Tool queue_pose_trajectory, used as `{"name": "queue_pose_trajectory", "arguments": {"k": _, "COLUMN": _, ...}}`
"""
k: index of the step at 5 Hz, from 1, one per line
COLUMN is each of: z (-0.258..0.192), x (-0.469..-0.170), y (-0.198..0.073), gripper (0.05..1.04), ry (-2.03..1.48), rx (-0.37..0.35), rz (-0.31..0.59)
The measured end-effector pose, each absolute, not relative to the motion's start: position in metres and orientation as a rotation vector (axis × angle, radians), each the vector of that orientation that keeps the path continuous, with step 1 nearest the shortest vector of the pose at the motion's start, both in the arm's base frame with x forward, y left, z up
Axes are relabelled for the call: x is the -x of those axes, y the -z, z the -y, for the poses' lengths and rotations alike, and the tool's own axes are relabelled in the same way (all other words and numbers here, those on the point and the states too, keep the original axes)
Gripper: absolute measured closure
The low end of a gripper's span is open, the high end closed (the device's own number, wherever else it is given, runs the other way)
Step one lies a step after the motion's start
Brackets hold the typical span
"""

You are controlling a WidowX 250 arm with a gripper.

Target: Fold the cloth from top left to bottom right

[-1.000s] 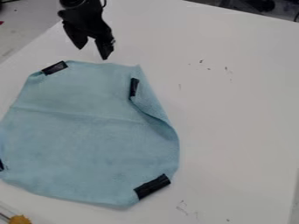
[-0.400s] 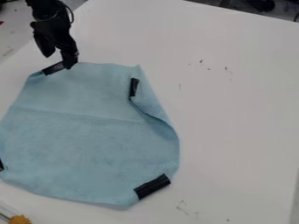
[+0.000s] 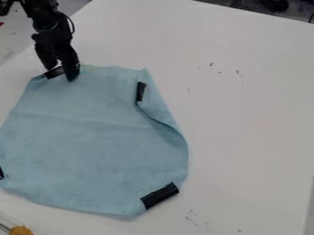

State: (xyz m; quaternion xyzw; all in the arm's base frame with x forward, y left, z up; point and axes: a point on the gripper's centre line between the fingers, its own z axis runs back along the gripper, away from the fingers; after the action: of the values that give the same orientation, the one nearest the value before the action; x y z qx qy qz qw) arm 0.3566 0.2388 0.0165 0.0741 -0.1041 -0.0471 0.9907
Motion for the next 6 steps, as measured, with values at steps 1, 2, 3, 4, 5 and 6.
{"name": "queue_pose_trajectory", "arguments": {"k": 1, "z": -0.242, "x": -0.356, "y": -0.012, "gripper": 0.209, "ry": 0.082, "rx": -0.138, "rz": 0.213}}
{"name": "queue_pose_trajectory", "arguments": {"k": 2, "z": -0.238, "x": -0.359, "y": -0.011, "gripper": 0.476, "ry": 0.076, "rx": -0.116, "rz": 0.233}}
{"name": "queue_pose_trajectory", "arguments": {"k": 3, "z": -0.236, "x": -0.358, "y": -0.009, "gripper": 0.726, "ry": 0.076, "rx": -0.113, "rz": 0.235}}
{"name": "queue_pose_trajectory", "arguments": {"k": 4, "z": -0.232, "x": -0.361, "y": -0.012, "gripper": 0.886, "ry": 0.085, "rx": -0.124, "rz": 0.249}}
{"name": "queue_pose_trajectory", "arguments": {"k": 5, "z": -0.221, "x": -0.362, "y": -0.014, "gripper": 0.976, "ry": 0.113, "rx": -0.154, "rz": 0.233}}
{"name": "queue_pose_trajectory", "arguments": {"k": 6, "z": -0.200, "x": -0.368, "y": -0.047, "gripper": 0.999, "ry": 0.147, "rx": -0.234, "rz": 0.265}}
